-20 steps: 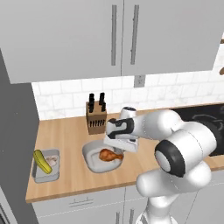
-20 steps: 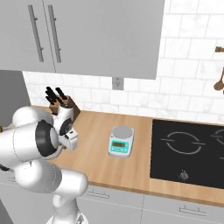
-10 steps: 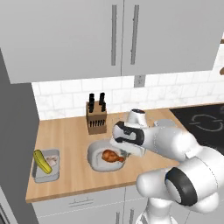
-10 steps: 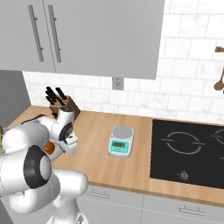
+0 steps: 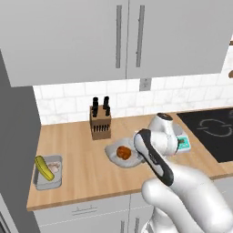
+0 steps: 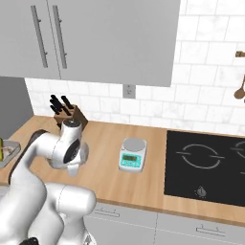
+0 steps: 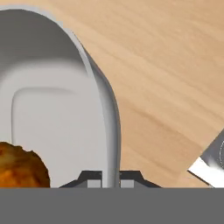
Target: Take the meat container that has the chicken drumstick and place it on the second highest rack of the freezer. Then take the vegetable container that has the cucumber and garlic and place it on the highest rack of the freezer.
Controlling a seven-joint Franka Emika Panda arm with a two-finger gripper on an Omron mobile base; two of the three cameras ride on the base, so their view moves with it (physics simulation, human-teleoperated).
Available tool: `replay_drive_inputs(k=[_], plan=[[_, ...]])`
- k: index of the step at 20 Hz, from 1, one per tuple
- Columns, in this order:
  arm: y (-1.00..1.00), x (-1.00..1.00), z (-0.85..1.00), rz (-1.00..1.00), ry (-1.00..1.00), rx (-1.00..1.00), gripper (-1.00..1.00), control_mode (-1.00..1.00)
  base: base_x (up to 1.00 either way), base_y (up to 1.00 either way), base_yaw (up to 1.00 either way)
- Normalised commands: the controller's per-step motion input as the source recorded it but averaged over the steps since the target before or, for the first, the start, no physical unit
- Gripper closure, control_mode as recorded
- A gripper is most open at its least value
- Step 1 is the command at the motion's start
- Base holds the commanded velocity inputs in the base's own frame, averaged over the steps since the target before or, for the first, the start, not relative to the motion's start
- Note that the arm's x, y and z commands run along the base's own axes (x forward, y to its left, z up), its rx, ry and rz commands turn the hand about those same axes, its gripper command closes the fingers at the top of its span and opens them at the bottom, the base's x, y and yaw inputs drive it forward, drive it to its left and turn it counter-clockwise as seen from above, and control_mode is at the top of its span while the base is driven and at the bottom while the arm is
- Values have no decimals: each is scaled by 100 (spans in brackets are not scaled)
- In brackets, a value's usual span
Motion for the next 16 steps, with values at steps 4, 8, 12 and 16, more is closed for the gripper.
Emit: replay_drive_inputs(k=[4, 8, 12, 16], plan=[[-24, -64, 75, -41, -24, 14, 100, -100, 0, 0, 0], [-11, -77, 86, -36, -29, 4, 100, -100, 0, 0, 0], [-16, -90, 100, -38, -1, 0, 100, -100, 0, 0, 0], [-8, -100, 88, -20, -12, 0, 100, -100, 0, 0, 0]])
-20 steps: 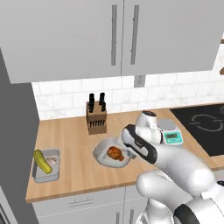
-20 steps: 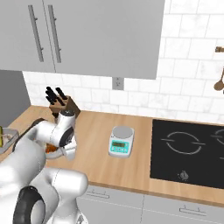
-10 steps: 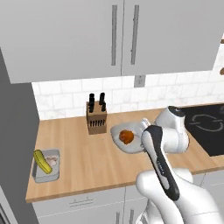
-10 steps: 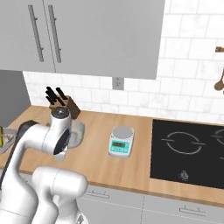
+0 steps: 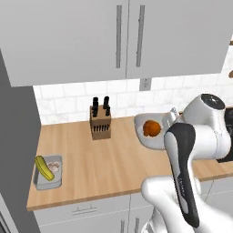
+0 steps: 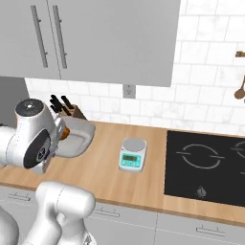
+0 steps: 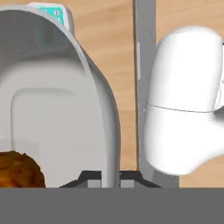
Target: Take the meat container that has the chicken drumstick and place it on the second highest rack of the freezer. Then take the vegetable container that has the cucumber and garlic and place it on the highest rack of the freezer.
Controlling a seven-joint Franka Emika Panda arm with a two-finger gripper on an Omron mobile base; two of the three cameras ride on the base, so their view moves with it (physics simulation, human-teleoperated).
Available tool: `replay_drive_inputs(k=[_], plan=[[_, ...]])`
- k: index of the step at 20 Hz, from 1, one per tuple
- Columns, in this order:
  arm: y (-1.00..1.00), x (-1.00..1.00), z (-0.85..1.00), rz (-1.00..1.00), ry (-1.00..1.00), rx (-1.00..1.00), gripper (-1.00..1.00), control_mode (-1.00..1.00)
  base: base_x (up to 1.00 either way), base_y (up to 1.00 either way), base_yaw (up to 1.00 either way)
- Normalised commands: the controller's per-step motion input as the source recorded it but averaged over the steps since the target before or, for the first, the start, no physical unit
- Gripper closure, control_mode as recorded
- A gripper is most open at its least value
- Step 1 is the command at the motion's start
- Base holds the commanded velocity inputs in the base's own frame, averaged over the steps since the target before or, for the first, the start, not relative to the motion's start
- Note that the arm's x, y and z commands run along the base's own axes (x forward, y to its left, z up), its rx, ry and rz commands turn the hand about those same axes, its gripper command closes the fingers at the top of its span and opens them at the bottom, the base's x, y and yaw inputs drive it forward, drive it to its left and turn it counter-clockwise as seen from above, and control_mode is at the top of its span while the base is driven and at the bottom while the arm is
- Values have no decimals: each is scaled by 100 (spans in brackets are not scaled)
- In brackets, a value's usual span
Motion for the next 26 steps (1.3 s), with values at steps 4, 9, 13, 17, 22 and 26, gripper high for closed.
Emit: replay_drive_inputs(k=[4, 9, 13, 17, 22, 26], plan=[[-5, -98, 78, -4, -14, 0, 100, -100, 0, 0, 0], [-2, -85, 37, -2, -7, 0, 100, -100, 0, 0, 0], [0, -48, 11, -1, -9, 0, 100, 100, -50, 0, 0], [0, 0, 0, 0, 0, 0, 100, 100, -100, 0, 0], [0, 0, 0, 0, 0, 0, 100, 100, -100, 10, 1], [0, 0, 0, 0, 0, 0, 100, 100, -100, 84, 23]])
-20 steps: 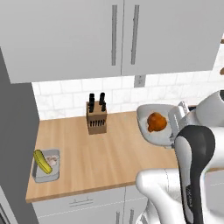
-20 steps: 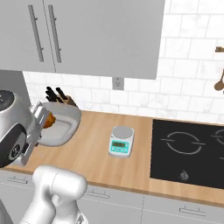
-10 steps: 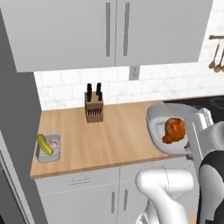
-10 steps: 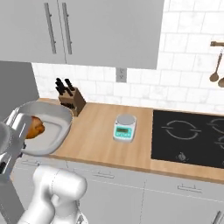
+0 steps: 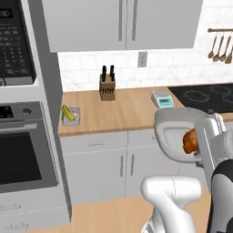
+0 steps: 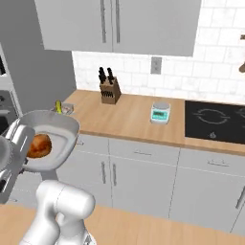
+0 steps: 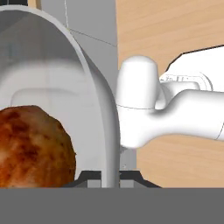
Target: Take the meat container that has the chicken drumstick and place it on the second highest rack of the freezer. Then take the vegetable container that has the cucumber and garlic and place it on the highest rack of the freezer.
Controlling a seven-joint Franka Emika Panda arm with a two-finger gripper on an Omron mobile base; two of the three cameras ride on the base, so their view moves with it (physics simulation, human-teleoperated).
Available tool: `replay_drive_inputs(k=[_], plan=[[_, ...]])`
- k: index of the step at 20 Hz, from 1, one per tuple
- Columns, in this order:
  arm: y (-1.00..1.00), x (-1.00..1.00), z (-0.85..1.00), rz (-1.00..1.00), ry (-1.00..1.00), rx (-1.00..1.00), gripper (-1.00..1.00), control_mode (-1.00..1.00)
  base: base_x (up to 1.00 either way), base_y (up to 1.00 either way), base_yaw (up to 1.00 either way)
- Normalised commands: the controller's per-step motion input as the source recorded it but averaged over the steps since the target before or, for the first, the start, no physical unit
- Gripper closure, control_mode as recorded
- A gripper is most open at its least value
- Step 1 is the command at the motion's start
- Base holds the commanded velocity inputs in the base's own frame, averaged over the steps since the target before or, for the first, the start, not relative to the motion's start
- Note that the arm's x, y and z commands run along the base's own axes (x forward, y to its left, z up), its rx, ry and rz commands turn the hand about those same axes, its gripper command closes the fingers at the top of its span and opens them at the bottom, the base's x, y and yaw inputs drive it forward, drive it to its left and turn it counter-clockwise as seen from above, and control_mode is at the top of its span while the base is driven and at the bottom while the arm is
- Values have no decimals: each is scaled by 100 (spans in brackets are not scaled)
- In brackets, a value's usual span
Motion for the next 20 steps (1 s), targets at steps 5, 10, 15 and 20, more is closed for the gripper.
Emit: replay_drive_inputs(k=[5, 10, 15, 20], plan=[[0, 0, 0, 0, 0, 0, 100, 100, -74, 100, 44], [0, 0, 0, 0, 0, 0, 100, 100, -23, 100, 47], [0, 0, 0, 0, 0, 0, 100, 100, 6, 100, 40], [0, 0, 0, 0, 0, 0, 100, 100, 47, 96, 59]])
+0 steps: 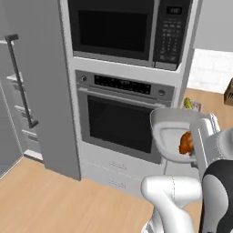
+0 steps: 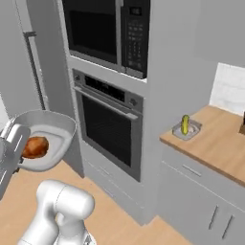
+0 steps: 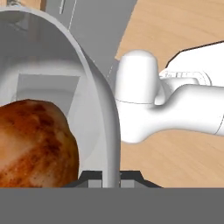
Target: Take the meat container that has the chicken drumstick and place it on the second highest rack of the freezer. Then take the vegetable container that has the cucumber and garlic and place it on the highest rack of the freezer.
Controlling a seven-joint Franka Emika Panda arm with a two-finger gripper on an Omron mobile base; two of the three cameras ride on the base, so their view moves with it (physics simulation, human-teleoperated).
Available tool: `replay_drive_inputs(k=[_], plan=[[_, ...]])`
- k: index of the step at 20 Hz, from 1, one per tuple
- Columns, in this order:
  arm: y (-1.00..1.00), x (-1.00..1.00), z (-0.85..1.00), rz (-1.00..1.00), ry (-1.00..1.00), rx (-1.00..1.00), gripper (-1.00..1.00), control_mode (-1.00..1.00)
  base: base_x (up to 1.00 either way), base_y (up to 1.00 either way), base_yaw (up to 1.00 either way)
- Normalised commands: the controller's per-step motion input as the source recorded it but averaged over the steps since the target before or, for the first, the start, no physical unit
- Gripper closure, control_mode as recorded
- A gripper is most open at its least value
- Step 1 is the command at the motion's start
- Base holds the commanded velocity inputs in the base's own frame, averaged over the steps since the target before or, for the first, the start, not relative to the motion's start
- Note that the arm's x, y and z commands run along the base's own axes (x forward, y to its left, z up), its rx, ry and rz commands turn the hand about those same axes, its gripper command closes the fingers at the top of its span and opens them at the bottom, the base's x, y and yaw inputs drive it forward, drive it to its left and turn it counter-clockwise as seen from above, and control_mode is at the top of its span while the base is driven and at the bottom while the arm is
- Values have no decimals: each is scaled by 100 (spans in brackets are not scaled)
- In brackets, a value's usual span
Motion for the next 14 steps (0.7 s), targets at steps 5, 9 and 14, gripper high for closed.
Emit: replay_drive_inputs(k=[5, 9, 14], plan=[[0, 0, 0, 0, 0, 0, 100, 100, 83, 90, 54], [0, 0, 0, 0, 0, 0, 100, 100, 100, 96, 30], [0, 0, 0, 0, 0, 0, 100, 100, 100, 95, 13]])
